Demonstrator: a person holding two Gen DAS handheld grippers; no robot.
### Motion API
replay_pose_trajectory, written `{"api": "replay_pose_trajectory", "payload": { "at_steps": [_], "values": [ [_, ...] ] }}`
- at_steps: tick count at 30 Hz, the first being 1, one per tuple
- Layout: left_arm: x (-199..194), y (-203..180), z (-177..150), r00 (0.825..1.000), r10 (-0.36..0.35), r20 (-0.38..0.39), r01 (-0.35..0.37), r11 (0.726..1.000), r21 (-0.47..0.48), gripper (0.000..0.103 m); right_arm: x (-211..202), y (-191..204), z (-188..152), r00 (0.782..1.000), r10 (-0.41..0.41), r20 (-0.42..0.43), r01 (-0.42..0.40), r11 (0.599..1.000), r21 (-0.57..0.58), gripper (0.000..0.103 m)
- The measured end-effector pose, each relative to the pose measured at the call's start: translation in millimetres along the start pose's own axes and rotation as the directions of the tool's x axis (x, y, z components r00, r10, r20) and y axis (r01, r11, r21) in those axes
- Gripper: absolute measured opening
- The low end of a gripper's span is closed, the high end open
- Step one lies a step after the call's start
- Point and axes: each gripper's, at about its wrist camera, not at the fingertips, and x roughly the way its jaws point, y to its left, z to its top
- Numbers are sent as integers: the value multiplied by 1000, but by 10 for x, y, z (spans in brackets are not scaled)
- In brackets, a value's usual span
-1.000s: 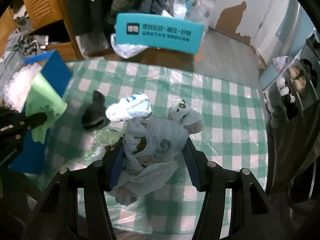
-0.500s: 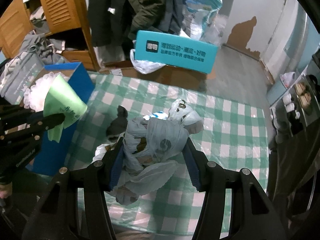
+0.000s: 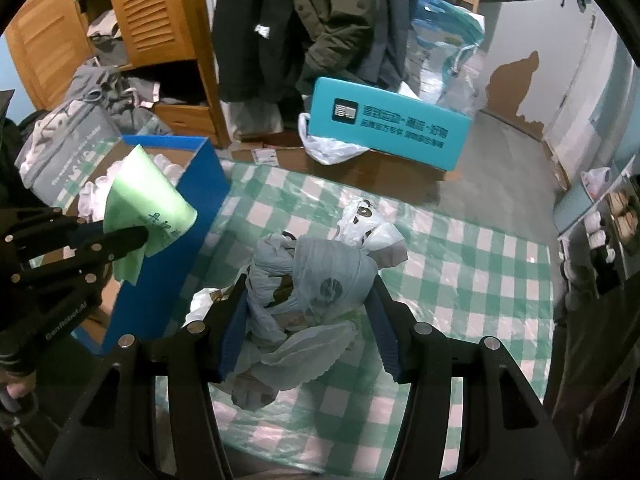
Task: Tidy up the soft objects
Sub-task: 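Carry the green cloth with the left tool over the box while the right tool carries the bags there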
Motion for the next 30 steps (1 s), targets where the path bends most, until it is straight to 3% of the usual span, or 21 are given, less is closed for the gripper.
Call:
{"api": "replay_pose_trajectory", "payload": {
  "at_steps": [30],
  "values": [
    [-115,1000,-369,997,73,-11,-74,984,-162,7,167,1110,441,992,126,-1,-124,977,-171,56]
  ]
}}
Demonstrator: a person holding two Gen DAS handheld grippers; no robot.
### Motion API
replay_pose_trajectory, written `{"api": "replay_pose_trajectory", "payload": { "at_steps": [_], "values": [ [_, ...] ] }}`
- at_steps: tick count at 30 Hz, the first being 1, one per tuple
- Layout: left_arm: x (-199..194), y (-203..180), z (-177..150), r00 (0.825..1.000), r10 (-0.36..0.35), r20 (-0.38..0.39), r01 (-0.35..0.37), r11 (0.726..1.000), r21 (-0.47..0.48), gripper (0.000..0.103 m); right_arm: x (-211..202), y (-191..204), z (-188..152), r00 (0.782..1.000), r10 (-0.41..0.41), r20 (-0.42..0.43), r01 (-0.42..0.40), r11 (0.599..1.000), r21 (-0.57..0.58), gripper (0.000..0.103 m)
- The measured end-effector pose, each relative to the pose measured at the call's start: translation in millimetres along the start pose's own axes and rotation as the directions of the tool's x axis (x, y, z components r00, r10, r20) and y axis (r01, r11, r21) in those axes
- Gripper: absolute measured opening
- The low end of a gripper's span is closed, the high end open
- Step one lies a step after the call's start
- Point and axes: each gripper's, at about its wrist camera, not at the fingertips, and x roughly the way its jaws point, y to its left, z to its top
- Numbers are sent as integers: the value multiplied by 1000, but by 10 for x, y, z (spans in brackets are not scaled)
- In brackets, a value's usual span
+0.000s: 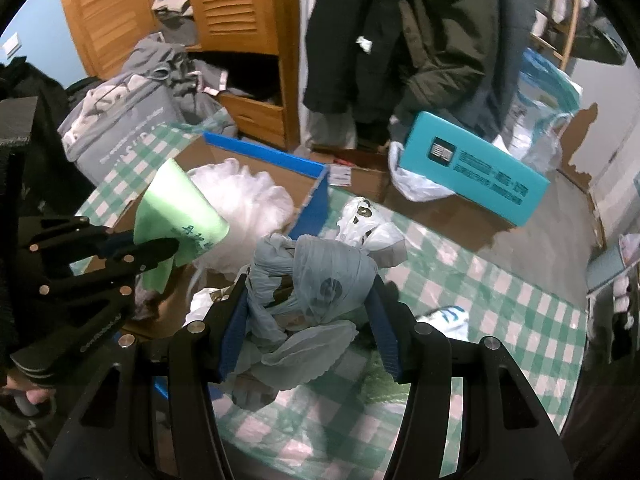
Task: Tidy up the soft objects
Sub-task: 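Carry the green cloth with the left tool over the box while the right tool carries the bags there, then open the left tool to drop the green cloth while the right tool releases the bags into the box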
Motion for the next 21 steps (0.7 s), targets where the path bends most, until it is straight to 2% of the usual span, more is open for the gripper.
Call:
{"api": "replay_pose_trajectory", "payload": {
  "at_steps": [21],
  "values": [
    [269,579,-210,997,28,-78,-36,994,-100,7,415,641,176,996,55,-76,-64,992,-112,56]
  ]
}}
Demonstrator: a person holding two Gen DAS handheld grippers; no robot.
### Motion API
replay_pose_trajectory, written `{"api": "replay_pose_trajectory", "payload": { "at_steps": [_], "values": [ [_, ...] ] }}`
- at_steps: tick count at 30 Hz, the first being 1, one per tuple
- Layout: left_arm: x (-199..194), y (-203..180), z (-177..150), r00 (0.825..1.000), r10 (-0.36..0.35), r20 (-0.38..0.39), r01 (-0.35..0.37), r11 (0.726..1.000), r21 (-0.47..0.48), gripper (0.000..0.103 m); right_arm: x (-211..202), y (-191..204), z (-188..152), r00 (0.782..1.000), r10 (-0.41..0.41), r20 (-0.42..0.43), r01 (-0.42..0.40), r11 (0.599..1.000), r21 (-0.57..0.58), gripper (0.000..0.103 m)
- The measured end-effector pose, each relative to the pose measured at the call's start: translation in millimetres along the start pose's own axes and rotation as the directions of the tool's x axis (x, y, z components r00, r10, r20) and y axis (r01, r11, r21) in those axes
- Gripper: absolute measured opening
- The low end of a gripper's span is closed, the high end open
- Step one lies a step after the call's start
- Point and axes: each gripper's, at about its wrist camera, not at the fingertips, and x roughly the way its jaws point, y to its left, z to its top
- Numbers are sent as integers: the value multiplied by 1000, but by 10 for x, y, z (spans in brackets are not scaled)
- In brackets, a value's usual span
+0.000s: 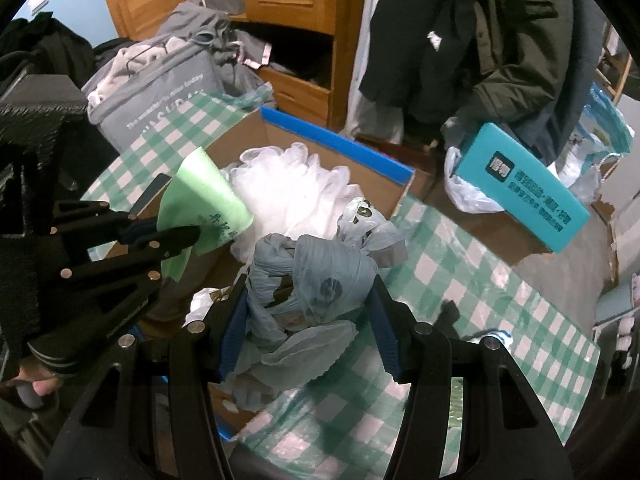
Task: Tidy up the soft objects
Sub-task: 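Open the left tool to drop the green cloth while the right tool releases the bags into the box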
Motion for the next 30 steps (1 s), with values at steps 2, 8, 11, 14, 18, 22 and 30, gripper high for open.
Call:
{"api": "replay_pose_trajectory", "payload": {
  "at_steps": [2,8,11,14,18,22,30],
  "values": [
    [32,34,-9,1000,-5,-11,5,1000,-10,7,53,27,11,1000,14,-11,-14,1000,0,56],
    [88,122,-37,1000,-3,-30,2,999,-40,8,192,121,49,998,42,-36,-42,999,-15,56],
    [124,166,-46,999,-13,-47,11,998,-59,24,234,154,47,998,50,-47,-51,998,-20,59],
    [128,192,-50,999,-5,-40,3,998,-66,37,261,158,38,997,46,-58,-47,999,-19,64],
    [110,197,-48,999,12,-31,-14,998,-60,48,238,151,27,998,25,-49,-26,999,-20,75],
    [78,191,-39,1000,15,-23,-17,998,-55,52,183,134,15,999,13,-34,-14,1000,-19,79],
    [17,92,-18,1000,-4,-9,3,999,-38,57,97,-19,-43,999,-13,-32,14,1000,18,79]
  ]
}}
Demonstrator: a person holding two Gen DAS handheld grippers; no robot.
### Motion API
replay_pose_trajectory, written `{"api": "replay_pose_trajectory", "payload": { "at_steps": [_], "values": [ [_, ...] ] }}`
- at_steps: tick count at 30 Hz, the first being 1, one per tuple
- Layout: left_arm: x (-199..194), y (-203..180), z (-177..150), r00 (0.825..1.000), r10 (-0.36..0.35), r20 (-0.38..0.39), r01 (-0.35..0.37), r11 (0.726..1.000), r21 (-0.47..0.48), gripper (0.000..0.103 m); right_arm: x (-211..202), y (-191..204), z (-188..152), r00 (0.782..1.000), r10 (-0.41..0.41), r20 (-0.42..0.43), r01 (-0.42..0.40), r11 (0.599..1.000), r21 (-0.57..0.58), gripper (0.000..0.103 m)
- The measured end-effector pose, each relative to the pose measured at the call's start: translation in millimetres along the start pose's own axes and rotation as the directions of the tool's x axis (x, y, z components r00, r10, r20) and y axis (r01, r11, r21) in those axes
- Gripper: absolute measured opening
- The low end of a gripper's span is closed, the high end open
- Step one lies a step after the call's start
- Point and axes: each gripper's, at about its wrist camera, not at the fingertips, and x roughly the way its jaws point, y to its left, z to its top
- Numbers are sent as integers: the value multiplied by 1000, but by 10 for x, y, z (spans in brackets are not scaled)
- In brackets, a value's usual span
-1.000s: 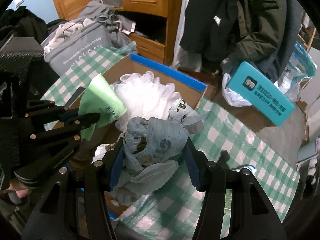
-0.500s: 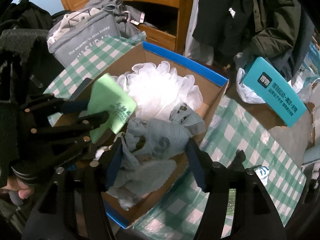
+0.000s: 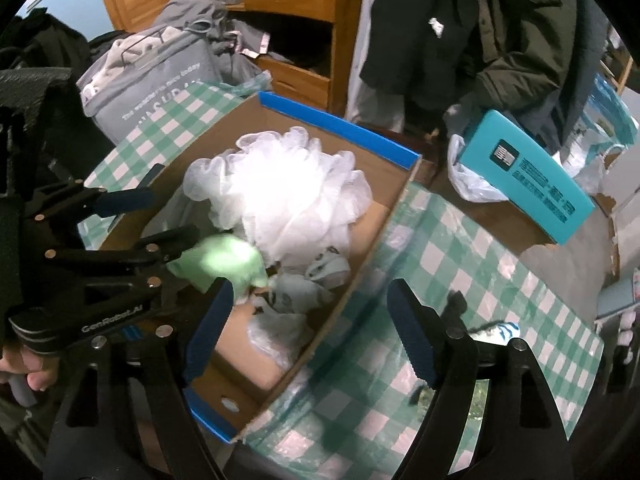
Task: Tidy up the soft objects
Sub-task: 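Open the left tool to drop the green cloth while the right tool releases the bags into the box, then move the left tool to the black cloth while the right tool moves to the grey sock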
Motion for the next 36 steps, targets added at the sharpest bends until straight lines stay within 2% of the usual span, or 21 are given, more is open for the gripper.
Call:
{"api": "replay_pose_trajectory", "payload": {
  "at_steps": [6,22,36],
  "values": [
    [-53,-137,22,1000,-7,15,7,1000,28,64,-78,-155,-75,1000,-25,6,24,999,32,79],
    [-139,-580,48,999,-39,31,35,994,108,67,-276,-481,-319,998,-66,20,64,993,99,80],
    [-126,-1061,80,998,-66,22,61,981,183,68,-376,-946,-628,994,-106,4,103,976,189,80]
  ]
}}
